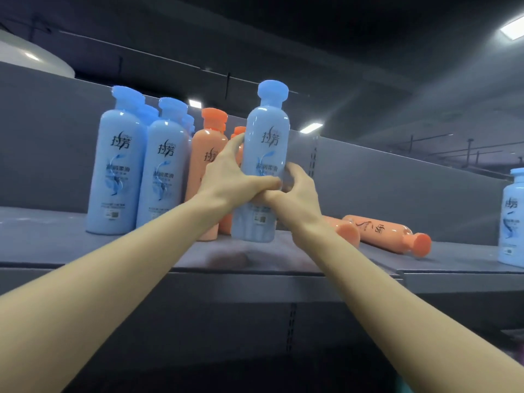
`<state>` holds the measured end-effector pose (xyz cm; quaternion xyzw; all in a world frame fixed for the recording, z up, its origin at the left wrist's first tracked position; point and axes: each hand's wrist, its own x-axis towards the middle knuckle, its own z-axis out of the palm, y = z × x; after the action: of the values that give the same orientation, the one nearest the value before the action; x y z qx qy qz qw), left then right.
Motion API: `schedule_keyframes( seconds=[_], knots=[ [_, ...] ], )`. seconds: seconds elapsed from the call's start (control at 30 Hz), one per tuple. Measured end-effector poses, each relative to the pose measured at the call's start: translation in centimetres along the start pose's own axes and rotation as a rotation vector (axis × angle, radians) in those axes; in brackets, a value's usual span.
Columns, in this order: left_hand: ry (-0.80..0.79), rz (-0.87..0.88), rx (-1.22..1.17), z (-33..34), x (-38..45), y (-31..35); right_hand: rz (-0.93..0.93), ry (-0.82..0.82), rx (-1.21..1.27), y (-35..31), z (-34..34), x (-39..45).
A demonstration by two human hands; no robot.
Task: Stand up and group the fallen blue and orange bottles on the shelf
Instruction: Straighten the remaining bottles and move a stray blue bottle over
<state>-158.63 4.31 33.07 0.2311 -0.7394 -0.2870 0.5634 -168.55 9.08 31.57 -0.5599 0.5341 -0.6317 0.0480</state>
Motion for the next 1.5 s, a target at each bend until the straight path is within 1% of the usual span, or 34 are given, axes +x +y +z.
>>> schedule_keyframes(
  seconds=[0.13, 0.3, 0.4, 0.5, 0.63, 0.87, 1.03, 1.2, 1.5],
  knots=[
    [0.056, -0.013, 0.051, -3.6, -0.7, -0.3, -0.025, -0.071, 0.023, -1.7, 3.1, -0.7],
    [0.090, -0.062, 0.105, -8.0, -1.7, -1.2, -0.058, -0.174, 0.111, -2.8, 7.1, -1.3],
    [0.114, -0.089, 0.141, -10.3, -2.3, -1.8, -0.057, -0.209, 0.129, -3.3, 9.8, -1.7],
    [0.142, -0.117, 0.202, -12.4, -2.6, -2.7, -0.034, -0.237, 0.097, -3.7, 12.3, -2.0],
    [0.135, -0.128, 0.282, -14.5, -2.9, -3.6, -0.018, -0.292, 0.007, -4.5, 14.6, -2.4],
    [0.141, -0.115, 0.269, -17.6, -2.0, -5.0, 0.003, -0.270, -0.076, -6.0, 17.7, -2.4],
    [0.102, -0.082, 0.263, -19.2, -1.7, -5.6, 0.013, -0.246, -0.151, -6.3, 18.8, -2.4],
    [0.067, -0.061, 0.246, -19.8, -1.6, -6.0, 0.023, -0.203, -0.176, -6.3, 19.6, -2.8],
    [0.068, -0.043, 0.190, -19.8, -1.8, -6.7, 0.017, -0.162, -0.208, -5.9, 19.9, -3.0]
  ],
)
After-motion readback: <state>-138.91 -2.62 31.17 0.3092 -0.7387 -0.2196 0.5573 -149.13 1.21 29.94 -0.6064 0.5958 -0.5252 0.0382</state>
